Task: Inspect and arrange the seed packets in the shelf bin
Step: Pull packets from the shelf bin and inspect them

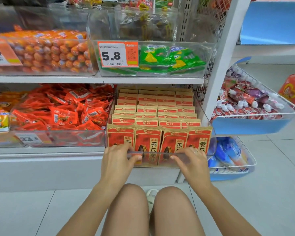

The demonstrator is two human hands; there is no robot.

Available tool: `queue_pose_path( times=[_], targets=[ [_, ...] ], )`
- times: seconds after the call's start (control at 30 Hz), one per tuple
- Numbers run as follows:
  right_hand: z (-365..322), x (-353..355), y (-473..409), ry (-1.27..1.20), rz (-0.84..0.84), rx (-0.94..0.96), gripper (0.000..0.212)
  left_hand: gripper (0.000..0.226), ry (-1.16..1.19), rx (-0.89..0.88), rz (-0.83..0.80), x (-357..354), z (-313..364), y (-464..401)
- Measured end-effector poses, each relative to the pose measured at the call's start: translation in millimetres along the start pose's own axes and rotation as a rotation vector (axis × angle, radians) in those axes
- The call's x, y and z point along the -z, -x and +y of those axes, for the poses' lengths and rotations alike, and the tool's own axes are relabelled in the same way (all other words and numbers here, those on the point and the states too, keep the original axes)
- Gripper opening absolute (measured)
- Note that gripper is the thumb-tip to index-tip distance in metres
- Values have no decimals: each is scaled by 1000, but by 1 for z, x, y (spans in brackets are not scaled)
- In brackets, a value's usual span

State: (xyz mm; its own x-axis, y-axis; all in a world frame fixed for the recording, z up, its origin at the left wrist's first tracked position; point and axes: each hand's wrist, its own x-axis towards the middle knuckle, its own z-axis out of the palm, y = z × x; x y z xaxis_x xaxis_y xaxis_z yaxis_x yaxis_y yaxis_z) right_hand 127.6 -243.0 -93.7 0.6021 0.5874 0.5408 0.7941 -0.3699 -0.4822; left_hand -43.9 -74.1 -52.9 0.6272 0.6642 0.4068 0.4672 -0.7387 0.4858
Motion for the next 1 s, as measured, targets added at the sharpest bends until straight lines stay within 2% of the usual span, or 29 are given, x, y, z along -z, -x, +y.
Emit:
queue_pose_path(
  times=[0.13,0.3,0.43,0.53,0.6,0.7,1.0],
  targets=[
    [-5,10,-1,11,-3,57,35,29,-21,-41,17,-2,-5,2],
    [-10,33,-14,27,21,153,33,27,-51,-93,-26,5,-7,-2],
    [-10,38,-25,120,-177,218,37,26,-24,-19,-27,9,-3,-6],
    [-7,35,-26,208,-317,161,19,26,22,43,-31,11,2,-7],
    [-6,36,-26,226,-282,171,16,27,32,71,-37,11,5,-7],
    [-3,39,-30,244,-157,249,23,27,52,123,-20,11,9,-6],
    [6,39,-30,241,-90,349,10,29,53,143,25,3,15,9]
  ],
)
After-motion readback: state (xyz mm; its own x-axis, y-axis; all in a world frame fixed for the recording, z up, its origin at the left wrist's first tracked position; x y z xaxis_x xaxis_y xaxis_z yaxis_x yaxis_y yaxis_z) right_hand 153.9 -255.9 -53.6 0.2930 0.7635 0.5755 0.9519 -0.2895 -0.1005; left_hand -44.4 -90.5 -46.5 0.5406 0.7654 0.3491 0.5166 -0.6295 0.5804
